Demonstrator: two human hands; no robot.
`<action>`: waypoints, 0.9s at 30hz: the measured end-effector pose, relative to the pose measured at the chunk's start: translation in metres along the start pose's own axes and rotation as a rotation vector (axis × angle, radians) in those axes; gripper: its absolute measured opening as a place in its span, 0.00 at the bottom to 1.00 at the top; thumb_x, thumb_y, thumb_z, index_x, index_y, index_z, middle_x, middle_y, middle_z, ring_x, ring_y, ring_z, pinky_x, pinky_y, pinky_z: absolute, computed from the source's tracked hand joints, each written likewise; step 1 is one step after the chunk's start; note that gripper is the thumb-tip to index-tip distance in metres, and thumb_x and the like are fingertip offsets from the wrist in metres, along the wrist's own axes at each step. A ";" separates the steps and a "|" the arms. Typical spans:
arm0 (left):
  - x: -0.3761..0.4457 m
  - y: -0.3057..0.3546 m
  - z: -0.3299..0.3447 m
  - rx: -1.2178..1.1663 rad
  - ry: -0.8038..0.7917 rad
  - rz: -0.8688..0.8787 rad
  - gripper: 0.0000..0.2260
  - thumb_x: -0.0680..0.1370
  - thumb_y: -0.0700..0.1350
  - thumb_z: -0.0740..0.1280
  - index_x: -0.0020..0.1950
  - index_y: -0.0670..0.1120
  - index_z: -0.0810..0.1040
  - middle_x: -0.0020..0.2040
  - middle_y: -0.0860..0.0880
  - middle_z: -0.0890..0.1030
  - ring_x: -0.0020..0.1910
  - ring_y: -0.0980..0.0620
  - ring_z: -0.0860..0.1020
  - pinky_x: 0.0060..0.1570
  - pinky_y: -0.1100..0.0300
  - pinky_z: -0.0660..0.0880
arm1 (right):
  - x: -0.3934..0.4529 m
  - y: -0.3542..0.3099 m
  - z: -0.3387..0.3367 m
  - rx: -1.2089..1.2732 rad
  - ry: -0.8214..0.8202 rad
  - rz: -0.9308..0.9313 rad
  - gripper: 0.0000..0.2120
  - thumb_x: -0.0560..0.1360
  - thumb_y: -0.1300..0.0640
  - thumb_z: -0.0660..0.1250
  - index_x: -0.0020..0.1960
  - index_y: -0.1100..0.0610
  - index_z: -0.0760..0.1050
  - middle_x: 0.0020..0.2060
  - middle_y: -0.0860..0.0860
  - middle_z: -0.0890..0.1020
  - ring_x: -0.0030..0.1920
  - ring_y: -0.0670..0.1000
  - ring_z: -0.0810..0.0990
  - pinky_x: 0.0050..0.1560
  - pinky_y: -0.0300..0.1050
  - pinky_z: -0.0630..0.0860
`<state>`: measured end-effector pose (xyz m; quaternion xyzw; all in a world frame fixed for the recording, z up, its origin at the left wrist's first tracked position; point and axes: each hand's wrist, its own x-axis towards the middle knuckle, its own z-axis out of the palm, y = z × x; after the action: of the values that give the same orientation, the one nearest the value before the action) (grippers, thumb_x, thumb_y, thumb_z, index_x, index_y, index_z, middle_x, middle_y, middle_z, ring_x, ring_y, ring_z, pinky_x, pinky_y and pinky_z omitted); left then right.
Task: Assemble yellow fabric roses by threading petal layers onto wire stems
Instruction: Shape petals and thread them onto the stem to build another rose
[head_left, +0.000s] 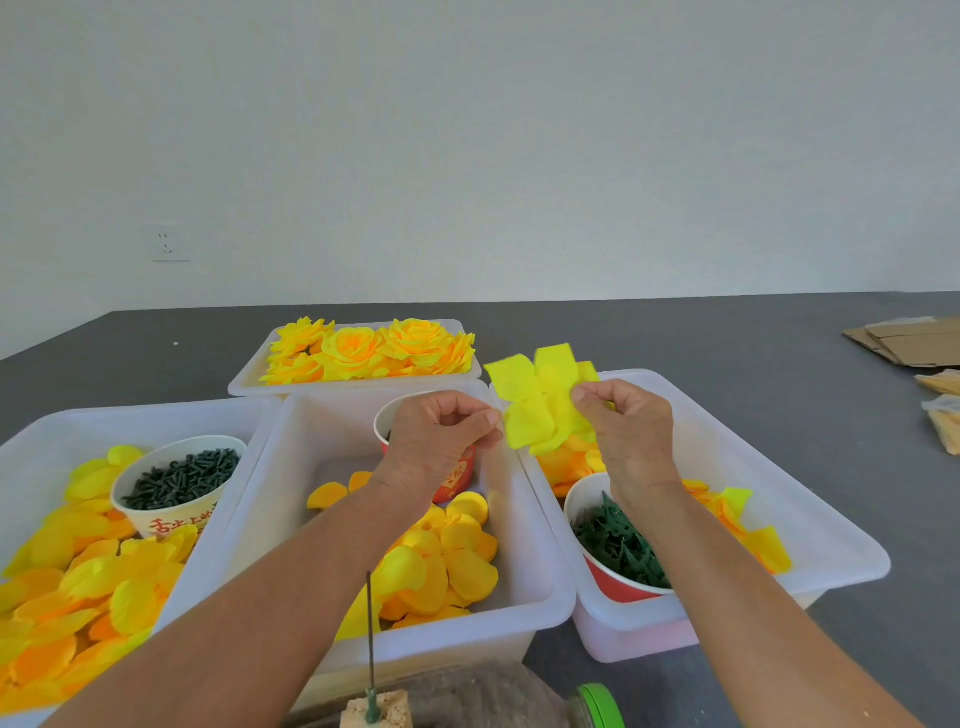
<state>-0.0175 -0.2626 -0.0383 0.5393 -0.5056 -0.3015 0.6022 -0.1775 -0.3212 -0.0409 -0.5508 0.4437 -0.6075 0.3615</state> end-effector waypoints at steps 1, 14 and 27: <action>0.000 0.000 0.000 0.002 -0.003 0.001 0.05 0.75 0.36 0.68 0.47 0.35 0.80 0.35 0.46 0.82 0.28 0.63 0.78 0.31 0.73 0.73 | 0.003 0.003 -0.001 -0.032 0.080 0.030 0.06 0.72 0.61 0.70 0.38 0.54 0.79 0.33 0.45 0.80 0.39 0.45 0.76 0.47 0.43 0.75; 0.001 -0.002 -0.005 0.073 0.027 0.007 0.09 0.77 0.41 0.66 0.39 0.42 0.81 0.28 0.54 0.81 0.28 0.64 0.77 0.31 0.75 0.71 | 0.008 0.010 -0.006 -0.824 0.010 0.151 0.16 0.80 0.51 0.56 0.53 0.60 0.78 0.53 0.57 0.80 0.55 0.59 0.76 0.57 0.52 0.71; 0.001 0.013 -0.017 0.031 0.094 0.007 0.08 0.77 0.40 0.66 0.38 0.43 0.80 0.32 0.49 0.81 0.28 0.60 0.77 0.32 0.70 0.73 | -0.008 0.005 0.001 -0.686 -0.016 -0.321 0.08 0.77 0.57 0.66 0.46 0.60 0.81 0.48 0.56 0.80 0.53 0.56 0.72 0.48 0.40 0.62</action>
<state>-0.0042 -0.2548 -0.0238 0.5603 -0.4832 -0.2658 0.6180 -0.1753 -0.3153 -0.0481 -0.7070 0.5266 -0.4683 0.0595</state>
